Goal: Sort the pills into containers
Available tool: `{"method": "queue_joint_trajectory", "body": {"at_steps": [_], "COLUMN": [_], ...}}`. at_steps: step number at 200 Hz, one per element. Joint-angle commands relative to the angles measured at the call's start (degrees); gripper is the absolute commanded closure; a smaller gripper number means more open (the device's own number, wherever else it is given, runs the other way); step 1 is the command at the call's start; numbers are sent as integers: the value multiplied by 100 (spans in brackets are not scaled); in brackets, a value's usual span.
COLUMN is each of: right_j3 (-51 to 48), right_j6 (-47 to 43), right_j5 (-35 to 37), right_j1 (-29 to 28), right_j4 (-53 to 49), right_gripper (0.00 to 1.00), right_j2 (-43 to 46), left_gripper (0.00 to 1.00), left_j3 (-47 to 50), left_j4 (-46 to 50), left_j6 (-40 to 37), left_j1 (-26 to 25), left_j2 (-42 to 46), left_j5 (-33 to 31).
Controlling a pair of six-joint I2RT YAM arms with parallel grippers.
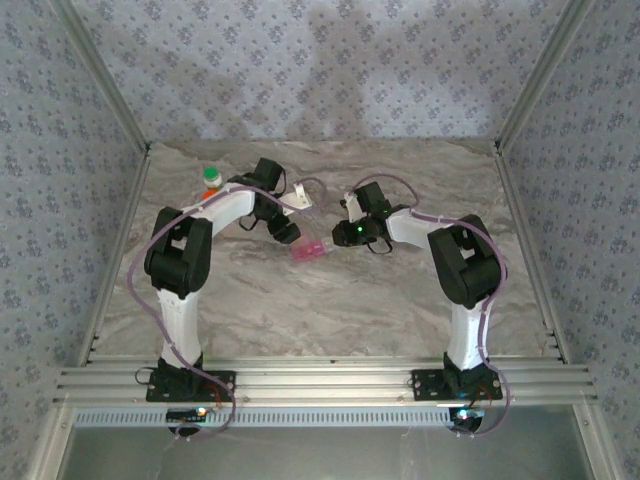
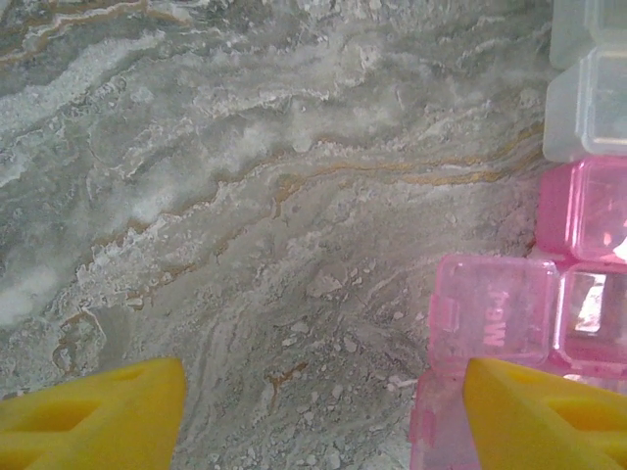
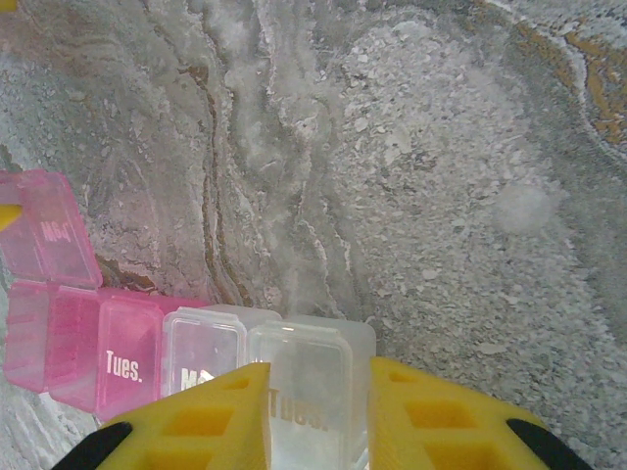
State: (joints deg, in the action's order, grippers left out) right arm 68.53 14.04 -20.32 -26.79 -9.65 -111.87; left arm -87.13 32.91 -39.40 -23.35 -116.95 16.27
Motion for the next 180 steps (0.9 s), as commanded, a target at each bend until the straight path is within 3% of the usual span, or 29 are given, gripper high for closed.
{"method": "queue_joint_trajectory", "body": {"at_steps": [1,30,121,180], "right_j3": [-272,-270,-270,-270], "right_j6": [-168,-169,-187,-185], "right_j5": [562,568,597,582], "right_j1": [-103,-108,-95,-98], "right_j4": [-1001,-1004,-1040,-1044], "right_gripper": [72,72,72,72], "right_j2": [-546,-554,-531,-528], "left_gripper": [26,24,25,25], "left_j3": [-152,-154,-1417,-1579], "left_j4": [-151,-284,847,1167], "left_j6": [387,477,93,-87], "left_j1": [24,24,-209,-448], "left_j2": [475,729,-480,-505], "left_j5": [399,457,-486,-594]}}
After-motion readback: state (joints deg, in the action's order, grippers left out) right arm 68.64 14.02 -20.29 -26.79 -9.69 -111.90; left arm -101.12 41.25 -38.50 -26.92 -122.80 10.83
